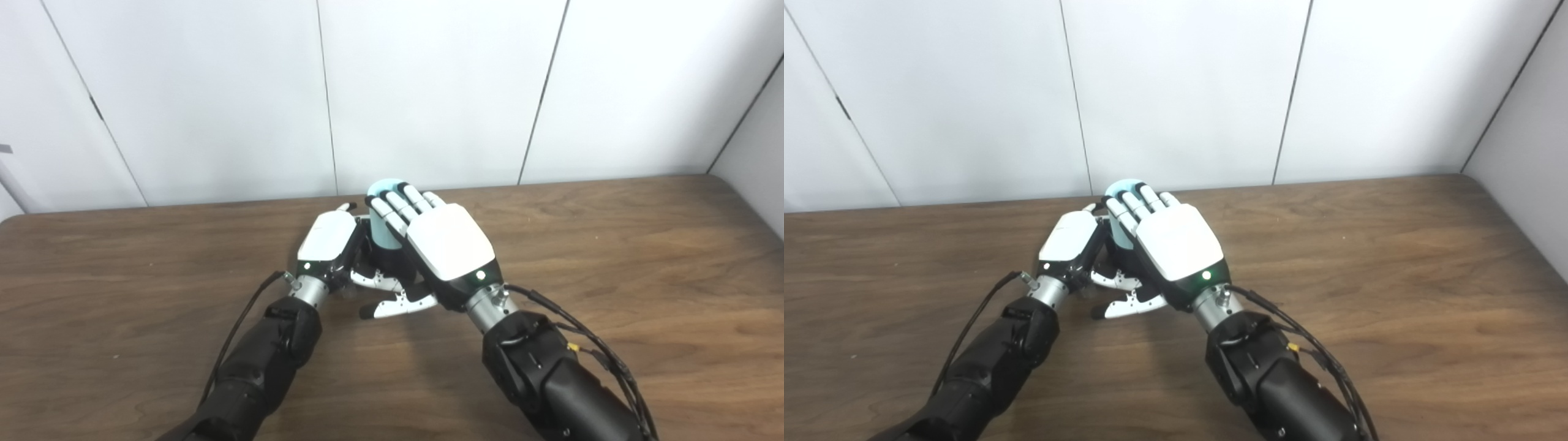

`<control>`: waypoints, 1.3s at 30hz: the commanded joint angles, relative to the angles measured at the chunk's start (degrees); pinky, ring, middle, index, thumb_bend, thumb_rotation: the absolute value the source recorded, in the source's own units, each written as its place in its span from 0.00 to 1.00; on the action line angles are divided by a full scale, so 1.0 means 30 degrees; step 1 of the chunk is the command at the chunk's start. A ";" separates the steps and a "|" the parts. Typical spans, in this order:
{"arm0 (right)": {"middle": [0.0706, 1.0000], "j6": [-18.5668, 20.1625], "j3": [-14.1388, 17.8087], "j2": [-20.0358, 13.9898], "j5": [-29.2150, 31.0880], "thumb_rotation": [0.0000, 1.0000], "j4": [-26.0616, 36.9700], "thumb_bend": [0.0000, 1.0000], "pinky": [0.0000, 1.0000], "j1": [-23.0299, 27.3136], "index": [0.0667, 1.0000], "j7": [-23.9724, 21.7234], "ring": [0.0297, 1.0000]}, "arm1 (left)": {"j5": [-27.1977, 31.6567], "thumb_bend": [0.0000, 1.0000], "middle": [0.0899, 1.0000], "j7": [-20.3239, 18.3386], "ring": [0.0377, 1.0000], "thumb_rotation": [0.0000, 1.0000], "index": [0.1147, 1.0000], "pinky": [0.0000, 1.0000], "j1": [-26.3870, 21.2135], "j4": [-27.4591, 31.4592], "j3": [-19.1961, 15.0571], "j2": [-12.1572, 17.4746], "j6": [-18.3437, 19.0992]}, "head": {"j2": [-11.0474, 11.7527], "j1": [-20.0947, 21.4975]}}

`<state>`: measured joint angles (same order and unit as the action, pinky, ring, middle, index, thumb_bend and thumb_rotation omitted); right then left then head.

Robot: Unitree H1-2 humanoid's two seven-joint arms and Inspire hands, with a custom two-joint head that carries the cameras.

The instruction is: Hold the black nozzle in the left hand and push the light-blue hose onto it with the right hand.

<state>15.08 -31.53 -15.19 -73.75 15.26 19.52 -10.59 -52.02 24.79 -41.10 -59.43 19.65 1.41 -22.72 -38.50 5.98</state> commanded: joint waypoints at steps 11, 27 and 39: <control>0.98 -0.1297 -0.1476 -0.0129 0.2619 0.75 -0.4125 0.83 0.91 -0.4199 0.94 -0.1689 0.98 | 0.1103 0.50 0.41 0.0058 0.50 0.00 0.43 0.92 0.7453 -0.4580 0.0995 -0.2378 0.1421 | 0.0133 0.0089; 1.00 -0.1785 0.0058 0.0627 0.3656 0.77 -0.1897 0.80 1.00 -0.2874 1.00 0.2596 1.00 | 0.0985 0.50 0.39 0.0730 0.45 0.00 0.46 0.91 0.7241 -0.5052 0.1127 -0.2482 0.0869 | 0.0548 0.0116; 1.00 -0.1350 0.0940 0.1019 0.4677 0.74 -0.1708 0.81 0.98 -0.1498 1.00 0.2033 1.00 | 0.0678 0.50 0.40 0.0964 0.45 0.00 0.46 0.91 0.7012 -0.5520 0.1479 -0.2624 0.0943 | 0.1224 -0.0076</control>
<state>12.69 -28.68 -12.29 -64.24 12.66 13.68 3.26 -52.04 25.13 -41.26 -59.58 20.23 1.27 -22.65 -34.81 5.71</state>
